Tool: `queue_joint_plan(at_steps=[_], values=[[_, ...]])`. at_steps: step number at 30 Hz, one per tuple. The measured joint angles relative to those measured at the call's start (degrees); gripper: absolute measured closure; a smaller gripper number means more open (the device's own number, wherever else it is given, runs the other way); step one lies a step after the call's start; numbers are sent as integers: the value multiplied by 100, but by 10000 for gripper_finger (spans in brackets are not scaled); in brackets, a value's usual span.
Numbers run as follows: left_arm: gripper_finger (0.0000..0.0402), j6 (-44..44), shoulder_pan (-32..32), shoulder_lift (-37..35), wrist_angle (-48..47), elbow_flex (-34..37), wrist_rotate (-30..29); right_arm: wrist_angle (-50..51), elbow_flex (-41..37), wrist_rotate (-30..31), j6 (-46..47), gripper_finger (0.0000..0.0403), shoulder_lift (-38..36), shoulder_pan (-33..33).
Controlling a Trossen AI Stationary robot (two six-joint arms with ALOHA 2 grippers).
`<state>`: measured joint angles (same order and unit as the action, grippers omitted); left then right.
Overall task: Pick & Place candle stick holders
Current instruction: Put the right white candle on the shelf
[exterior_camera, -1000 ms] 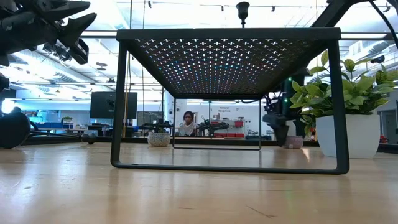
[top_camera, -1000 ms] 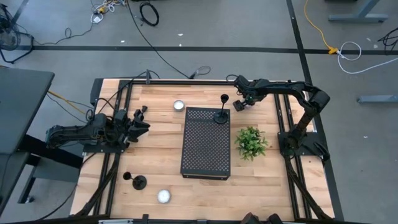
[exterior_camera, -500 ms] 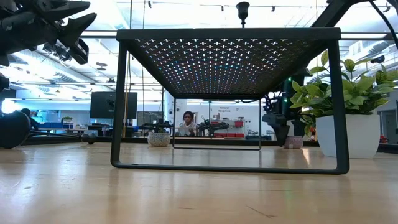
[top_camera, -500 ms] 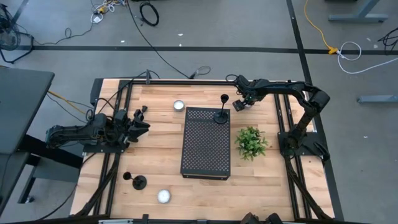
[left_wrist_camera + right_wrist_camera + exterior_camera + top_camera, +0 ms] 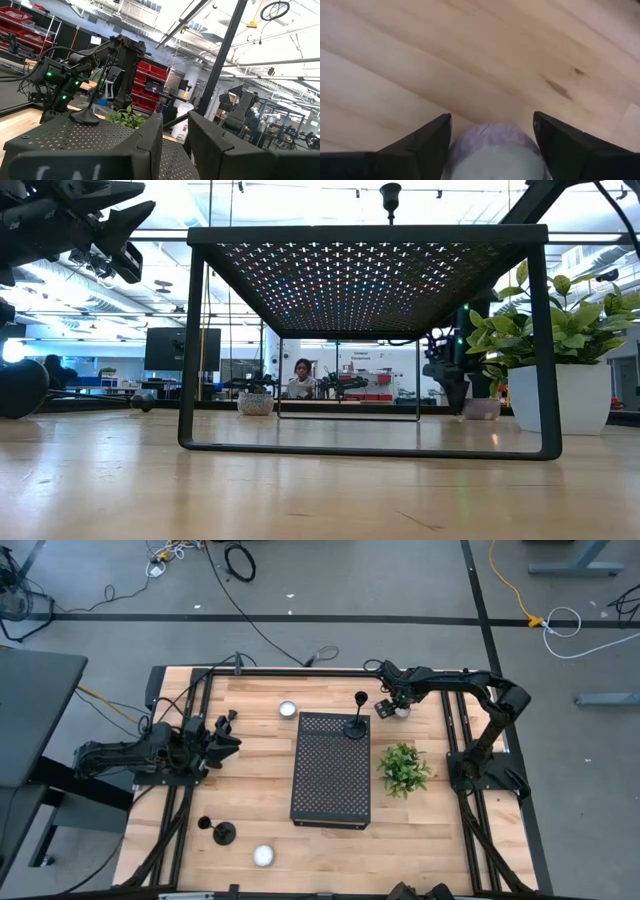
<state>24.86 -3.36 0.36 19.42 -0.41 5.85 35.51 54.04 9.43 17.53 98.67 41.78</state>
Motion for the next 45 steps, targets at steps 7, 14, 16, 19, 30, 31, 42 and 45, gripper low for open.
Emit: queue_joint_plan(at_steps=[7, 14, 16, 19, 30, 31, 42, 45], values=[[307, -2, -2, 0, 0, 1, 0, 131, -2, -156, -27, 208, 2, 2], [307, 0, 0, 0, 0, -1, 0, 126, -2, -162, -105, 248, 4, 2], [307, 0, 0, 0, 0, 1, 0, 109, -2, -366, -91, 242, 4, 4], [307, -6, 0, 0, 0, 1, 0, 97, -2, -646, -104, 215, 4, 2], [307, 0, 0, 0, 0, 1, 0, 543, 0, -751, -1, 63, 4, 1], [307, 0, 0, 0, 0, -1, 0, 631, 0, -750, -1, 53, 4, 0], [307, 25, 0, 0, 2, 0, 0, 1117, -30, -739, 62, 13, 4, -131], [307, 42, 0, 0, 0, 1, 1, 1114, -114, -775, 55, 12, -17, -189]])
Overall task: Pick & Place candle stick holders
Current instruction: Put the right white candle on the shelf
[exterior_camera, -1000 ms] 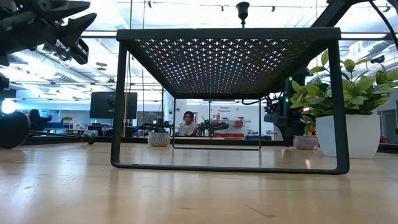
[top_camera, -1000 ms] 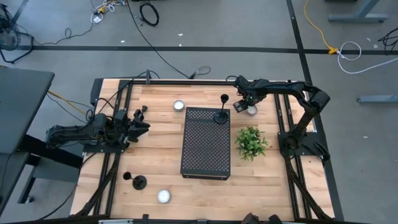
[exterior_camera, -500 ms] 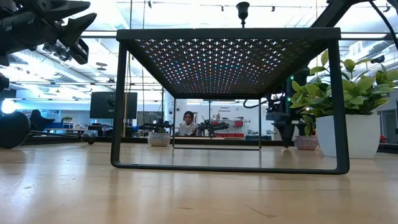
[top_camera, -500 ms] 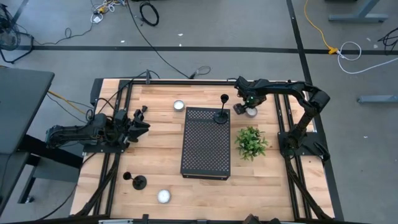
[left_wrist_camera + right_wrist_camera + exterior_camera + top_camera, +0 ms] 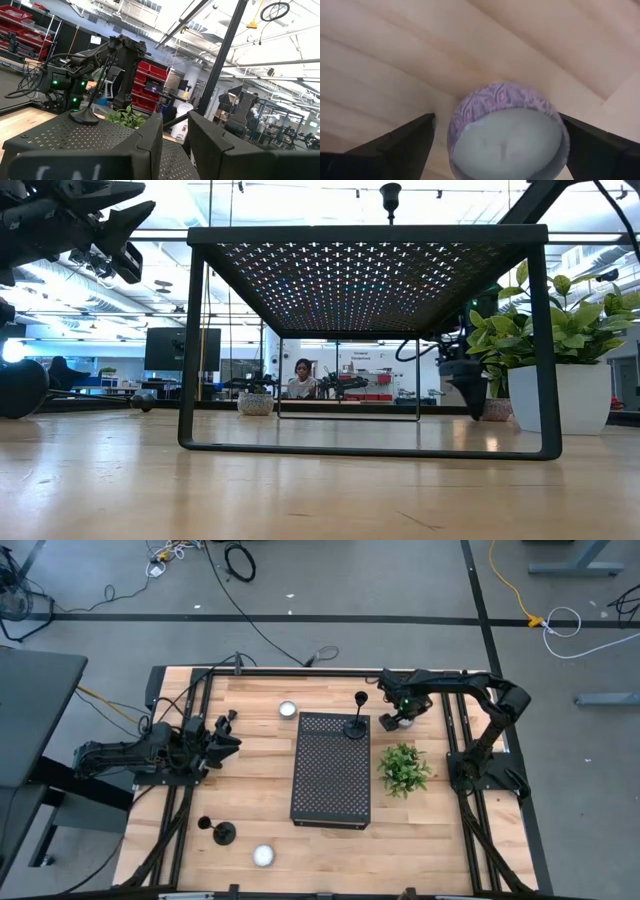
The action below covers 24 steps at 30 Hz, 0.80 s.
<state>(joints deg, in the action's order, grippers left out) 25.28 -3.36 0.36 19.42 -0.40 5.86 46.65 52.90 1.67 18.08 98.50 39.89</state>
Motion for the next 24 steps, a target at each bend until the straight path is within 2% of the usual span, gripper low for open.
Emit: queue_joint_plan(at_steps=[16, 20, 24], values=[[307, 9, 0, 0, 2, 0, 1, -160, -28, 232, 123, 18, 5, -41], [307, 9, 0, 0, 1, -2, 1, -172, -33, 230, 149, 41, 10, -43], [307, 15, 0, 0, 1, 0, 1, -177, -33, 221, 184, 85, 13, -41]])
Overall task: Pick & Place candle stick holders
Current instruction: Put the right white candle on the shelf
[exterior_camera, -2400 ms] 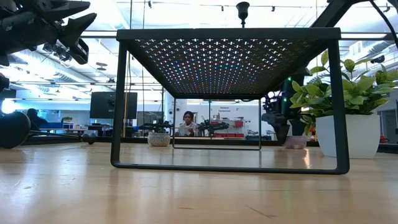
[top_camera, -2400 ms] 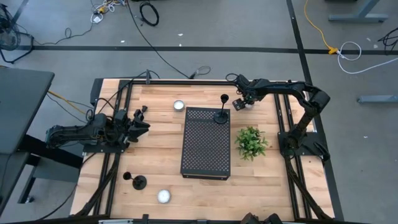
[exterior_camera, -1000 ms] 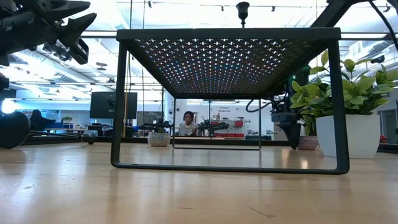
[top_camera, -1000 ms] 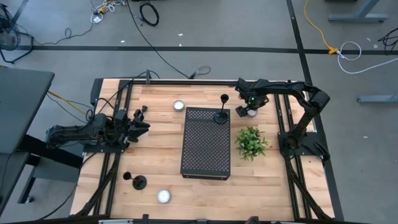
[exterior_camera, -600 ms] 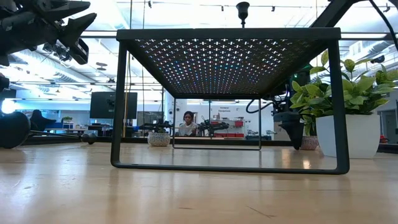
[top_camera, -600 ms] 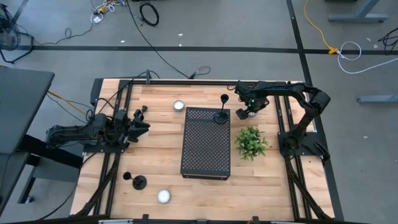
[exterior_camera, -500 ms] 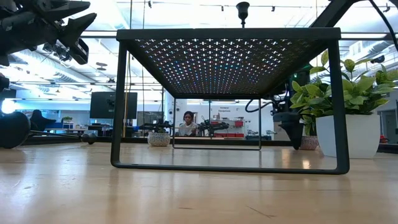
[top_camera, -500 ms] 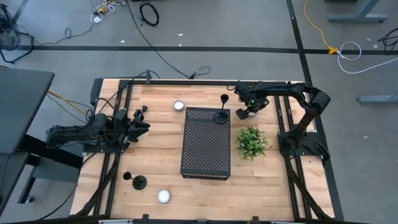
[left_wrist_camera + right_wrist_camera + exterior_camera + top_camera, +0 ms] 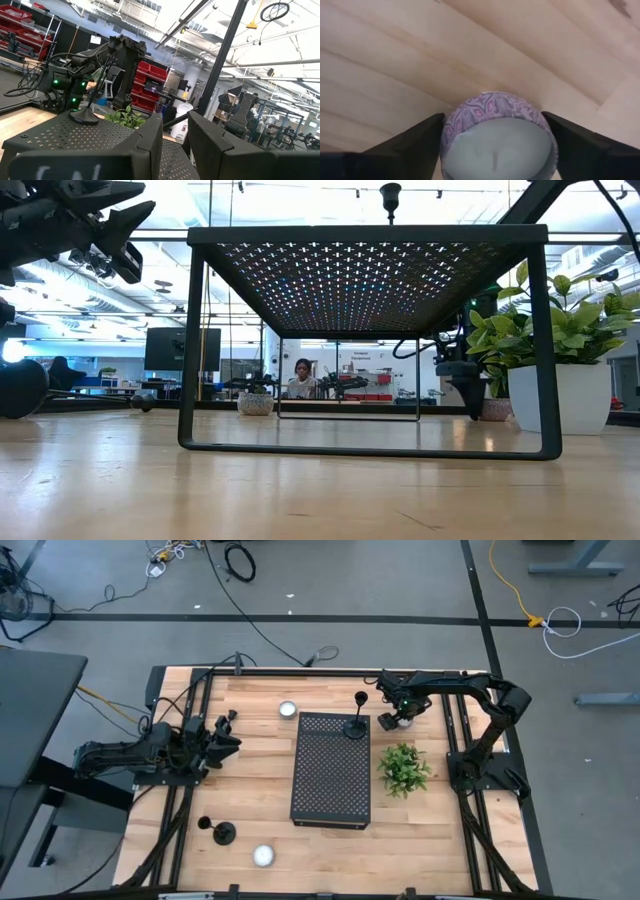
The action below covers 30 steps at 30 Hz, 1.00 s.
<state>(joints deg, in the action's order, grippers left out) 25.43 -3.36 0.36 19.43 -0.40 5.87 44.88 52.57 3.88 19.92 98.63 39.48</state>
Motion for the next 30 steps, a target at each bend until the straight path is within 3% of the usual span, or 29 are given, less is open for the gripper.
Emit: queue_joint_plan(at_steps=[4, 17, 30], values=[[307, 4, 0, 0, 1, -2, 0, 4, -1, 8, -41, 118, 0, -2], [307, -2, 0, 0, 1, -1, 0, 95, -6, 29, 61, 118, -30, 0], [307, -4, 0, 0, -1, -1, 0, 1098, 203, 31, 195, 127, -1069, -154]])
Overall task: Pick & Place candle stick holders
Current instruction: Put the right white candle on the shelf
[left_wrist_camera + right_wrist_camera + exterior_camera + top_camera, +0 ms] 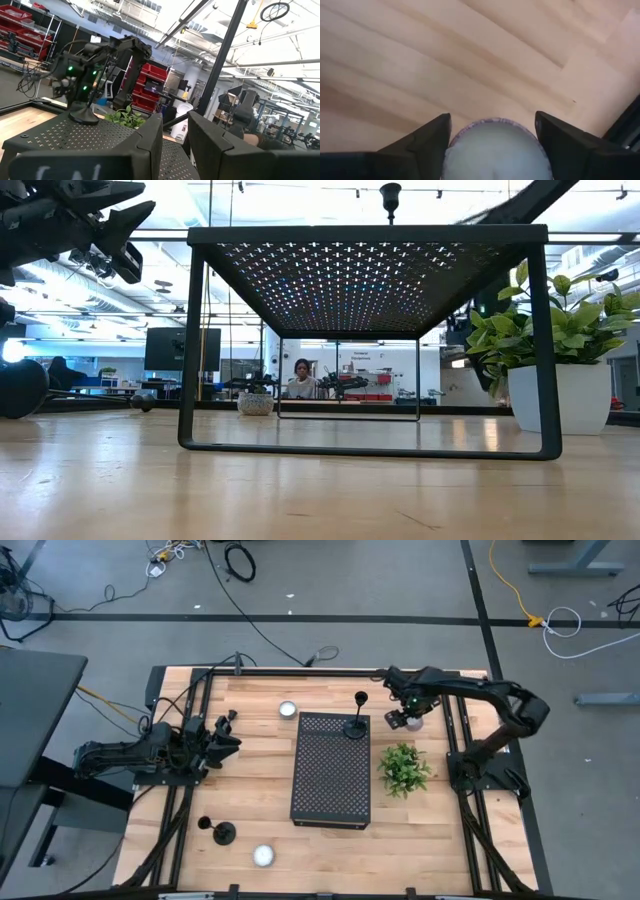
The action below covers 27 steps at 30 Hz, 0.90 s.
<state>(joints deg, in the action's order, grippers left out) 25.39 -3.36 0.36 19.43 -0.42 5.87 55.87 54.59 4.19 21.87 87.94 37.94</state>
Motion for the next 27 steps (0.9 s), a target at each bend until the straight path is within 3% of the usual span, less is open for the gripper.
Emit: queue_joint_plan(at_steps=[11, 19, 27], values=[[307, 20, 0, 0, 1, 0, 0, 1043, 866, -46, 383, 160, -911, -488], [307, 103, 0, 0, 1, 1, 0, 1921, 1651, -20, 655, 195, -1084, -914], [307, 104, 0, 0, -1, 1, 98, 2163, 1558, -126, 774, 248, -1080, -1403]])
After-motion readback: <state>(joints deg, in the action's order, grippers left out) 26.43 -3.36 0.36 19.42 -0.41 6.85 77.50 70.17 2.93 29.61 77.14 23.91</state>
